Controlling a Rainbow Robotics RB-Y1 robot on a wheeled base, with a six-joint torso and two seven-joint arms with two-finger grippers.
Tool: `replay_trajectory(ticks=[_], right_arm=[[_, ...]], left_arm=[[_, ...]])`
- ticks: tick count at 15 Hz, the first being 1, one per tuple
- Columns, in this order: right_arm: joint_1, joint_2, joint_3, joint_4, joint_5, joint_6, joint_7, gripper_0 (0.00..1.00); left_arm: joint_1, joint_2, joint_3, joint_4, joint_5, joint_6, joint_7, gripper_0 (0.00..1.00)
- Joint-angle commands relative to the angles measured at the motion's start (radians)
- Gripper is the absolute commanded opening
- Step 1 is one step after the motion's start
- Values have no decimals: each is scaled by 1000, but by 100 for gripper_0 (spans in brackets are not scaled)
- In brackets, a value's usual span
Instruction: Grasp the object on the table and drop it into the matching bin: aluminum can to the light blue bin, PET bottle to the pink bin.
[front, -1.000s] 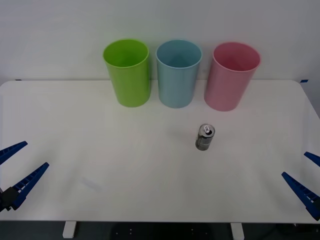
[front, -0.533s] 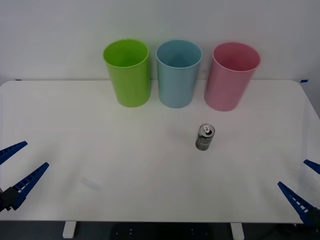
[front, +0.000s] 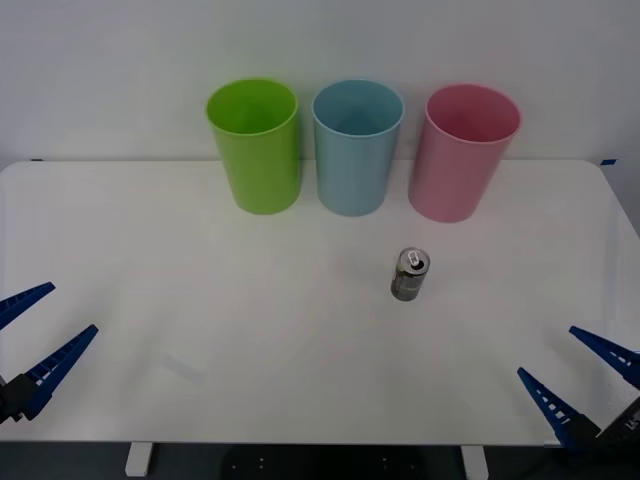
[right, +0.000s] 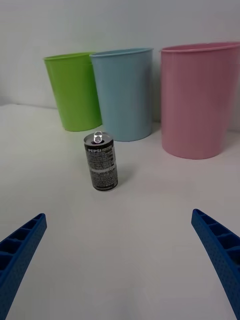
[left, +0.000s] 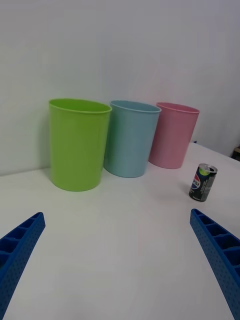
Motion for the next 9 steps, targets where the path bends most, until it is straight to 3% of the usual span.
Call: replay_trajectory(ticks=[1, 9], right_arm=[[-16, 1, 51, 0, 2, 54, 14, 100], [-81, 1, 197, 0, 0, 232, 54, 100]], left_arm=[[0, 0, 0, 0, 0, 0, 0, 100], [0, 0, 0, 0, 0, 0, 0, 100]])
